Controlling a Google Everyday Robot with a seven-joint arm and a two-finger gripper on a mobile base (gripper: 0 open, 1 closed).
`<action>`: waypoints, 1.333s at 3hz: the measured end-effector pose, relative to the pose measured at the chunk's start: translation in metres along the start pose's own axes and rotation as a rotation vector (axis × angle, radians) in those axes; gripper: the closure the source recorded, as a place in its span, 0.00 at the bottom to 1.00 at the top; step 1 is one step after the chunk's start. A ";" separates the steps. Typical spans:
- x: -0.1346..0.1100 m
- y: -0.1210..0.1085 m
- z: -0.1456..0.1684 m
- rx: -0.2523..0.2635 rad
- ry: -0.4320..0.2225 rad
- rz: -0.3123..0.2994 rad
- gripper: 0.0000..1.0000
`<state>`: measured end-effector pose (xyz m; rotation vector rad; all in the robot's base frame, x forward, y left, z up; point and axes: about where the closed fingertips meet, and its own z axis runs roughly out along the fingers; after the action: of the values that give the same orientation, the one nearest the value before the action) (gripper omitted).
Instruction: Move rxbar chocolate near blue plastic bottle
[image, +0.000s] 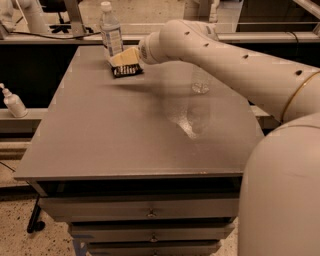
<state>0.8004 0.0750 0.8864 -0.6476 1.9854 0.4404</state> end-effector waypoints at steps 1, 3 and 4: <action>-0.002 0.023 -0.027 -0.056 -0.041 -0.032 0.00; 0.011 0.060 -0.074 -0.253 -0.134 -0.042 0.00; 0.022 0.071 -0.108 -0.336 -0.139 -0.118 0.00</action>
Offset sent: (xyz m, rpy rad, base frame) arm -0.1168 0.0338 0.0447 0.1702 -0.1151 0.3006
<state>0.6744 0.0666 0.9202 -0.9123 1.7458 0.7352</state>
